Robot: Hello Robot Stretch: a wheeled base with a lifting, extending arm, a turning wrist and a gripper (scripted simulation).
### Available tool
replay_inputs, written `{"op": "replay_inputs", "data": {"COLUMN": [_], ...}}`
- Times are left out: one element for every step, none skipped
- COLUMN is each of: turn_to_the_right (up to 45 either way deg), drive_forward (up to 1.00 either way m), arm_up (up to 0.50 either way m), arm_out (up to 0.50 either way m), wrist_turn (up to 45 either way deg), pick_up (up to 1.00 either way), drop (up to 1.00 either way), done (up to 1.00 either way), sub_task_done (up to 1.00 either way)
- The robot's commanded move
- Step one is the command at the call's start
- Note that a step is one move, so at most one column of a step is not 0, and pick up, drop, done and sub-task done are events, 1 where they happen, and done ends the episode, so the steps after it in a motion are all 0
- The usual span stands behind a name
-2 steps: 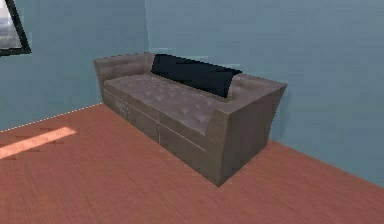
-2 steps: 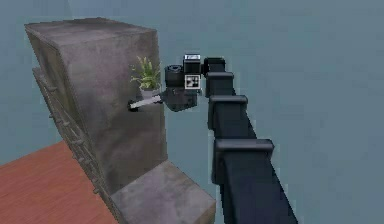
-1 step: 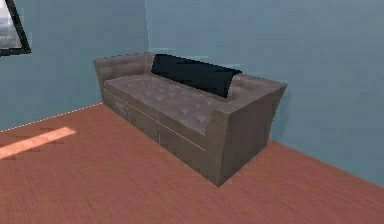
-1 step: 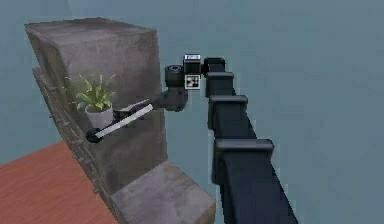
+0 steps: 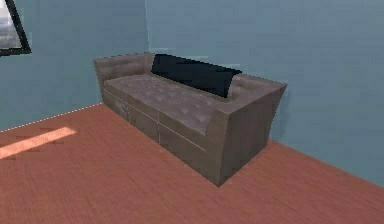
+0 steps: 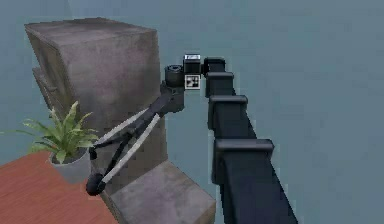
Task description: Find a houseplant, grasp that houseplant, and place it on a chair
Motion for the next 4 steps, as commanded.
{"op": "replay_inputs", "data": {"turn_to_the_right": [0.0,0.0,-45.0,-45.0], "drive_forward": [0.00,0.00,0.00,0.00], "arm_up": [0.00,0.00,0.00,0.00], "arm_out": [0.00,-0.30,0.00,0.00], "wrist_turn": [-6.0,0.0,0.0,0.0], "pick_up": [0.00,0.00,0.00,0.00], "drop": [0.00,0.00,0.00,0.00], "done": [0.00,0.00,0.00,0.00], "sub_task_done": [0.00,0.00,0.00,0.00]}}
